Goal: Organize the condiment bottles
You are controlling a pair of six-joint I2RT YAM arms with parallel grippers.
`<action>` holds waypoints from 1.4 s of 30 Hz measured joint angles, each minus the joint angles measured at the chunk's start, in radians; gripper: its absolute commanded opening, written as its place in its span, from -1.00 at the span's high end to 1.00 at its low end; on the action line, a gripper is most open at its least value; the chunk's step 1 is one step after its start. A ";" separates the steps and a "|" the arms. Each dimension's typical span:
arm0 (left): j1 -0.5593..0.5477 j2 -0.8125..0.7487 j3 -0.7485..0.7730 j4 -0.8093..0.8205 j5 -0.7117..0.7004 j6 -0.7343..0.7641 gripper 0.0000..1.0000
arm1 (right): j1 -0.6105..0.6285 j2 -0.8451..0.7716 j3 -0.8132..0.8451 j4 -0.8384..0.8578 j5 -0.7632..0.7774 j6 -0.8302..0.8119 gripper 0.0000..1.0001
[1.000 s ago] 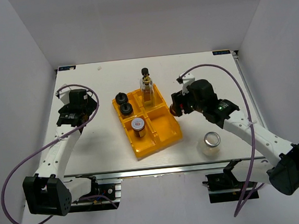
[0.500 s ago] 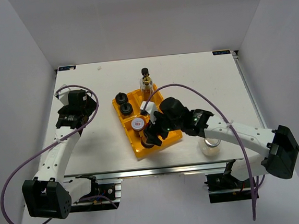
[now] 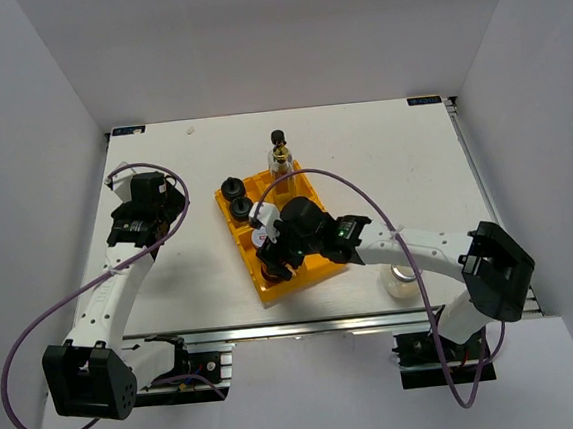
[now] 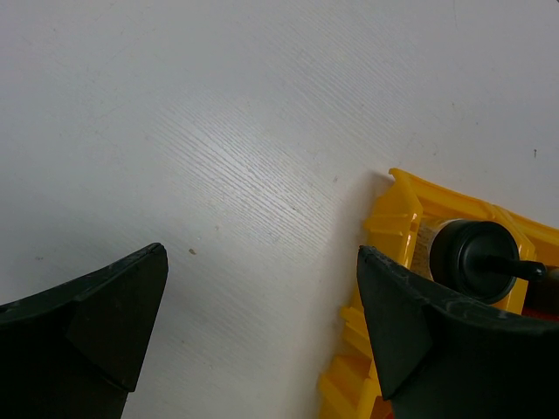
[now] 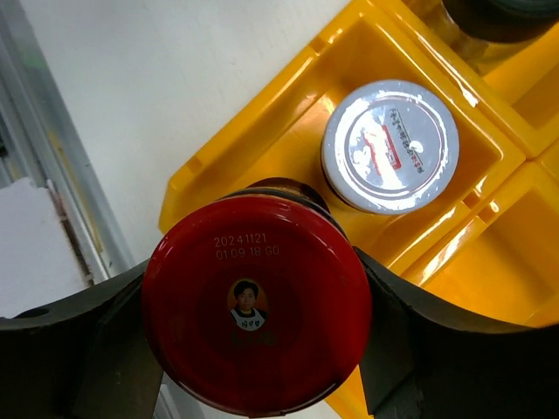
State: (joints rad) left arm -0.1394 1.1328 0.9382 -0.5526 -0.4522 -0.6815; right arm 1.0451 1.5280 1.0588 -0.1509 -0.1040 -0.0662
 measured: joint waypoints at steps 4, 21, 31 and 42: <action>0.000 0.000 -0.002 0.001 0.000 0.000 -0.96 | 0.007 0.013 -0.035 0.029 0.042 0.008 0.31; 0.000 -0.002 -0.003 0.007 0.004 0.000 -0.96 | 0.016 -0.171 -0.039 -0.001 0.108 0.111 -0.79; 0.000 -0.019 -0.003 0.015 0.018 0.001 -0.96 | -0.085 -0.492 -0.062 -0.318 0.507 0.436 -0.79; 0.000 -0.041 -0.029 0.046 0.039 0.005 -0.96 | -0.357 -0.547 -0.213 -0.769 0.660 0.768 -0.79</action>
State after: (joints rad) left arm -0.1394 1.0920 0.9096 -0.5068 -0.4137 -0.6762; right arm 0.6880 0.9813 0.8455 -0.9203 0.5564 0.7013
